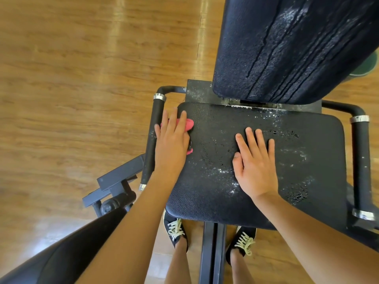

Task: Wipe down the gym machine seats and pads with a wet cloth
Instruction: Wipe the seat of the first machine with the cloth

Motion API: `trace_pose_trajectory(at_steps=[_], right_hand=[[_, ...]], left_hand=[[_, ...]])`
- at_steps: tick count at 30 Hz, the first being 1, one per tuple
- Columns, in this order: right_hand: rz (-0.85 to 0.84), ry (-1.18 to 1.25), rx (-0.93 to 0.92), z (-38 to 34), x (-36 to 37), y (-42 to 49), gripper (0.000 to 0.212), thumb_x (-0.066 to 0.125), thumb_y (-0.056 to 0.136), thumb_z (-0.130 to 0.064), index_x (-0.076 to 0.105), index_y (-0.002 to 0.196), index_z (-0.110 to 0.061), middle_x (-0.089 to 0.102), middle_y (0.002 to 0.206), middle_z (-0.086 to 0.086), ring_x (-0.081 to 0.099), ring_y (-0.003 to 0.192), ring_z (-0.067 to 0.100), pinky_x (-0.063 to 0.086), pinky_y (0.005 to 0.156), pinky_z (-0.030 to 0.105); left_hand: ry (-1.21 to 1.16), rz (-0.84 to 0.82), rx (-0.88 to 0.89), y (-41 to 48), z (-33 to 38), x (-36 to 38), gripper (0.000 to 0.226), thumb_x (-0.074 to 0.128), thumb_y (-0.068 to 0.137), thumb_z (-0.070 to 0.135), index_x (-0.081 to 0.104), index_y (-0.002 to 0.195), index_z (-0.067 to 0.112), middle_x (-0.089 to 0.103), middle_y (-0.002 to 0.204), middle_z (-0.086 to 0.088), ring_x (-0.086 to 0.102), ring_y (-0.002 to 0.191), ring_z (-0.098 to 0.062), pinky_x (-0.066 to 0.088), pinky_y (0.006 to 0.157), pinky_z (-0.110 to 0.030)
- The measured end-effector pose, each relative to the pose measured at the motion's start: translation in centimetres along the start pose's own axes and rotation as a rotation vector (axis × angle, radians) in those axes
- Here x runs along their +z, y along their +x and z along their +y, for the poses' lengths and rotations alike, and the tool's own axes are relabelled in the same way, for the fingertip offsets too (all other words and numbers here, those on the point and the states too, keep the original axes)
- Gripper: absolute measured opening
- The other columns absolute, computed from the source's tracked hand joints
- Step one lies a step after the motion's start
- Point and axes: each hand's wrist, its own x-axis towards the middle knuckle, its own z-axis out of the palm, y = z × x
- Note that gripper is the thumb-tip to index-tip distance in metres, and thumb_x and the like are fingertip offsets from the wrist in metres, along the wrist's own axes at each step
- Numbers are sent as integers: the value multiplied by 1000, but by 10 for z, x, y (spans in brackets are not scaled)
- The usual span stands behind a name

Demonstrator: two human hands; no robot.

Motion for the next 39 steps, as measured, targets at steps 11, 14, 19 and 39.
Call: trace_pose_trajectory(at_steps=[11, 14, 19, 39], right_hand=[[2, 0, -6, 2, 1, 0, 50, 33, 106, -28, 46, 152, -11, 35, 164, 17, 25, 154, 39, 20, 123, 65], [1, -3, -8, 1, 1, -1, 51, 32, 106, -28, 46, 152, -10, 35, 164, 17, 25, 154, 39, 20, 123, 65], [-6, 3, -3, -1, 0, 0, 51, 30, 106, -29, 45, 152, -11, 35, 164, 16, 24, 155, 39, 19, 123, 64], [12, 23, -5, -1, -1, 0, 50, 32, 107, -29, 44, 153, -12, 34, 165, 16, 22, 156, 38, 15, 125, 62]], left_hand=[[-38, 23, -40, -29, 1, 4, 58, 43, 101, 2, 31, 157, 10, 16, 169, -12, 3, 156, -36, -2, 120, -55], [-31, 4, -46, -54, 2, 3, 59, 44, 100, 2, 33, 157, 11, 16, 169, -12, 4, 156, -36, -3, 118, -55], [-30, -5, -23, -10, 0, 0, 56, 44, 102, 4, 36, 157, 12, 14, 169, -13, 4, 156, -37, 4, 121, -62], [-28, -36, 1, -48, -11, 5, 51, 37, 108, 21, 33, 157, 12, 12, 170, -8, 0, 157, -28, 4, 123, -57]])
